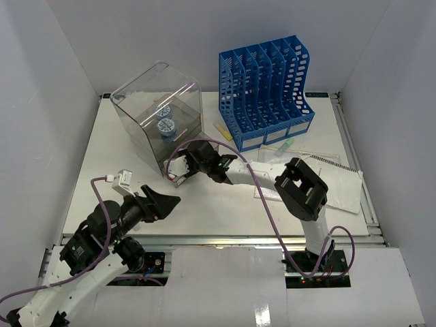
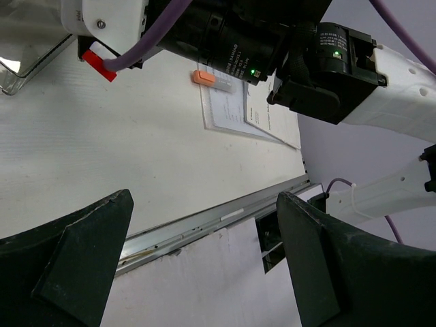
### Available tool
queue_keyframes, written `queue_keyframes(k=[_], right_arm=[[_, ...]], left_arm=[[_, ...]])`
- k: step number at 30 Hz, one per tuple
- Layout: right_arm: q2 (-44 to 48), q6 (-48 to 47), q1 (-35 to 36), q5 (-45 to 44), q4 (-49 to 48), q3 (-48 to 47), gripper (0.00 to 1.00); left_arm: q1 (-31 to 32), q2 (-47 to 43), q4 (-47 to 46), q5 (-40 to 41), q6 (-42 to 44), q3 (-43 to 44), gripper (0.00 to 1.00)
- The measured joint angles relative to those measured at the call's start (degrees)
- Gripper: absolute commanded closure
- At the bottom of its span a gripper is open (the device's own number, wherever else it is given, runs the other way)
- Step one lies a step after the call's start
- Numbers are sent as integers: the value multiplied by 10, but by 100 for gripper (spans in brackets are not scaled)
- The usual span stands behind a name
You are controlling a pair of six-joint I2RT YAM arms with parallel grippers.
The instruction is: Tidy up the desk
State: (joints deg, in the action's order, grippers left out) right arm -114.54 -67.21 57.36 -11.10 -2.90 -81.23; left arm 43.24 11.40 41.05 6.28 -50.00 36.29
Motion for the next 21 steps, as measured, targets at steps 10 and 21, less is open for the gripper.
queue_keyframes(k=[10,21], right_arm=[[43,61,-4,2,-4,34,22],[334,249,-218,338,168,133,47]], left_arm=[[0,-6,-2,-15,0,0,2],[0,370,-96,0,-18,75,16]])
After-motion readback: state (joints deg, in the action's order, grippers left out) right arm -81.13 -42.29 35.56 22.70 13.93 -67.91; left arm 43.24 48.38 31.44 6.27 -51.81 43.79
